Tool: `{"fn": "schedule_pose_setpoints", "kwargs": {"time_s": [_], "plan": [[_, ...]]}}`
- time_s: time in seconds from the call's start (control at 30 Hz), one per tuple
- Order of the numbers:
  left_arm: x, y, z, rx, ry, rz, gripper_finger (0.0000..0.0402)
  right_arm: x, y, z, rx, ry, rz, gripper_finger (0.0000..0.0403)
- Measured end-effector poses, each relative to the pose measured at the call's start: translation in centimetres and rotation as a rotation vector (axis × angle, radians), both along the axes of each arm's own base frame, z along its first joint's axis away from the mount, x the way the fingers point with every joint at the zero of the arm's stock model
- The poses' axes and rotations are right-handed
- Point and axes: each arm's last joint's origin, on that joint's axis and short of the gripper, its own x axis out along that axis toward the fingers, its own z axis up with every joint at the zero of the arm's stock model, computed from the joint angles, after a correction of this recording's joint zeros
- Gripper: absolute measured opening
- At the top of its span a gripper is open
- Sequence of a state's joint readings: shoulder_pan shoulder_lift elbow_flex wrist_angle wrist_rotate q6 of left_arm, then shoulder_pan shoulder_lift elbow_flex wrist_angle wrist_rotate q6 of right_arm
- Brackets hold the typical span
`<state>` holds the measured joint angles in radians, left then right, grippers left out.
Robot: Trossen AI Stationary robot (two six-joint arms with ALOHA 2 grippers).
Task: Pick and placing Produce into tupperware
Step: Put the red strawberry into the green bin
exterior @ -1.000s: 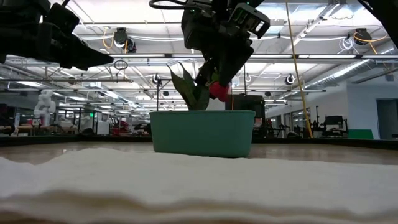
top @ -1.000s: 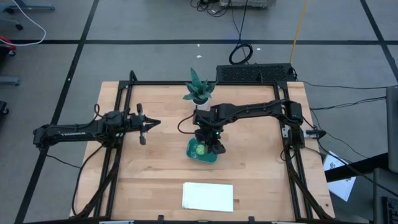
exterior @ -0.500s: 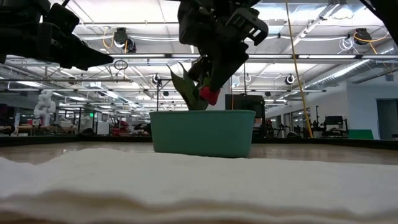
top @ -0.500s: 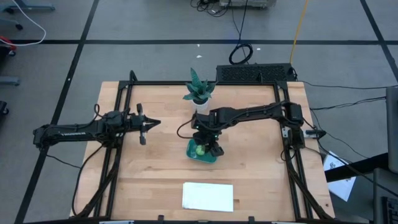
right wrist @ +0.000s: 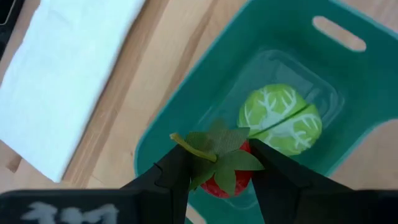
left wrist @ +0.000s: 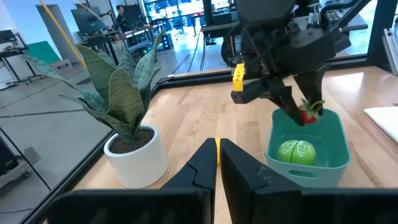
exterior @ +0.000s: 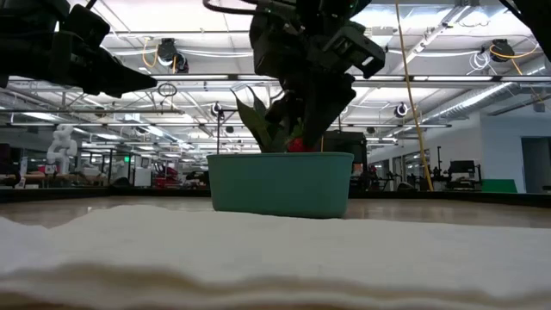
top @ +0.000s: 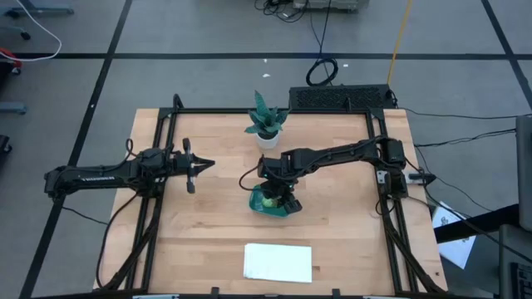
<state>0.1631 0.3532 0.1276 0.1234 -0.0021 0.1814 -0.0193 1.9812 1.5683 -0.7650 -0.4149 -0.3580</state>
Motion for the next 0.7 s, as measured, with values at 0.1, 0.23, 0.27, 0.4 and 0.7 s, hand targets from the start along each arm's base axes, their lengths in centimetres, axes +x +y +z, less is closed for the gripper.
{"fn": "schedule_pose_setpoints", "kwargs": {"time_s": [0.1, 0.23, 0.27, 0.4, 0.7], "plan": [[0.0, 0.0, 0.0, 0.000, 0.000, 0.000, 0.0026, -0.1, -0.2, -0.3, 0.001, 0.004, -0.006, 0.0130], [0.0, 0.0, 0.0, -0.001, 0.000, 0.000, 0.0026, -0.2, -0.2, -0.6, -0.003, 0.005, -0.002, 0.0130], [0.0, 0.0, 0.0, 0.000, 0.000, 0.000, 0.0026, -0.2, -0.2, -0.6, -0.003, 0.001, -0.001, 0.0130], [0.0, 0.0, 0.0, 0.000, 0.000, 0.000, 0.0026, -0.2, -0.2, -0.7, -0.004, 0.003, -0.001, 0.0130], [0.0, 0.0, 0.0, 0.000, 0.000, 0.000, 0.0026, -0.2, -0.3, -2.4, 0.002, 0.080, -0.001, 0.0130]]}}
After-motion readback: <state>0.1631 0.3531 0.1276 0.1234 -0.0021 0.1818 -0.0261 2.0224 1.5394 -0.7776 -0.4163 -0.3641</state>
